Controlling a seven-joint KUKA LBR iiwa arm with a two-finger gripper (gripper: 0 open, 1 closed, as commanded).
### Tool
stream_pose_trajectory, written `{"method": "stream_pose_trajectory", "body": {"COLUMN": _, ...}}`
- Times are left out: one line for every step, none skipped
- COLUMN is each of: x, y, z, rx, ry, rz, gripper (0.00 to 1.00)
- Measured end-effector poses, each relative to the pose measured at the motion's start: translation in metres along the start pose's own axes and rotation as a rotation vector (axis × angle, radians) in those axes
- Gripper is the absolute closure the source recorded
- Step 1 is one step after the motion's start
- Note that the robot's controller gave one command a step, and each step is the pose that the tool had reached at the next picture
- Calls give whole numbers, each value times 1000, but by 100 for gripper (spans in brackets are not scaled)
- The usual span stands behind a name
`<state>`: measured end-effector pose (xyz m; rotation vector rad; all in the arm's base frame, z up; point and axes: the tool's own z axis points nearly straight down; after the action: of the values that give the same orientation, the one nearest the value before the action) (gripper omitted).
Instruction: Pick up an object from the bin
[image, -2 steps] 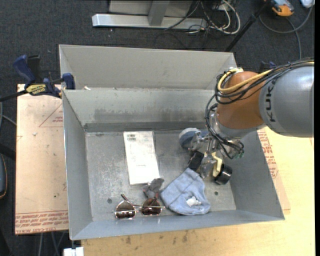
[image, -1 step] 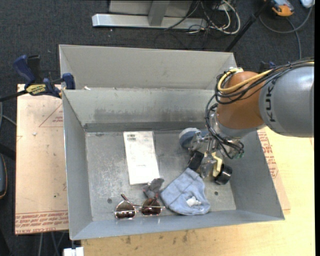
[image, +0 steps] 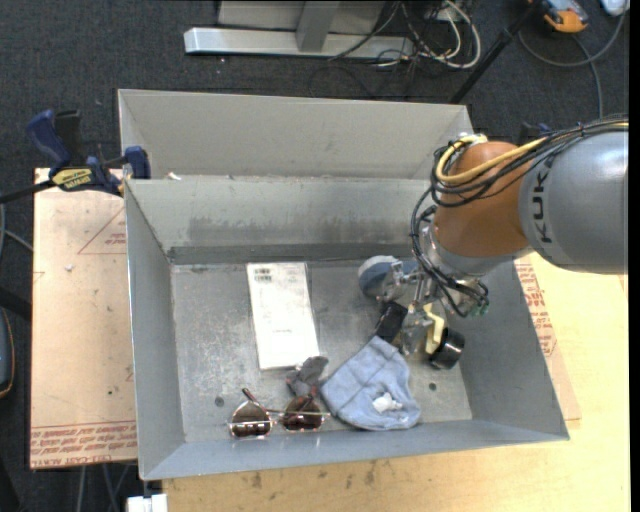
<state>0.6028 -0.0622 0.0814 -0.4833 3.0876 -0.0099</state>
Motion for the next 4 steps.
{"method": "stream_pose_trajectory", "body": {"x": 2, "y": 2, "z": -8, "rx": -7, "ry": 10, "rz": 0, "gripper": 100}}
{"method": "stream_pose_trajectory", "body": {"x": 2, "y": 3, "z": -27, "rx": -10, "ry": 15, "rz": 0, "gripper": 100}}
{"method": "stream_pose_trajectory", "body": {"x": 1, "y": 3, "z": -43, "rx": -9, "ry": 12, "rz": 0, "gripper": 100}}
{"method": "stream_pose_trajectory", "body": {"x": 1, "y": 3, "z": -56, "rx": -9, "ry": 12, "rz": 0, "gripper": 100}}
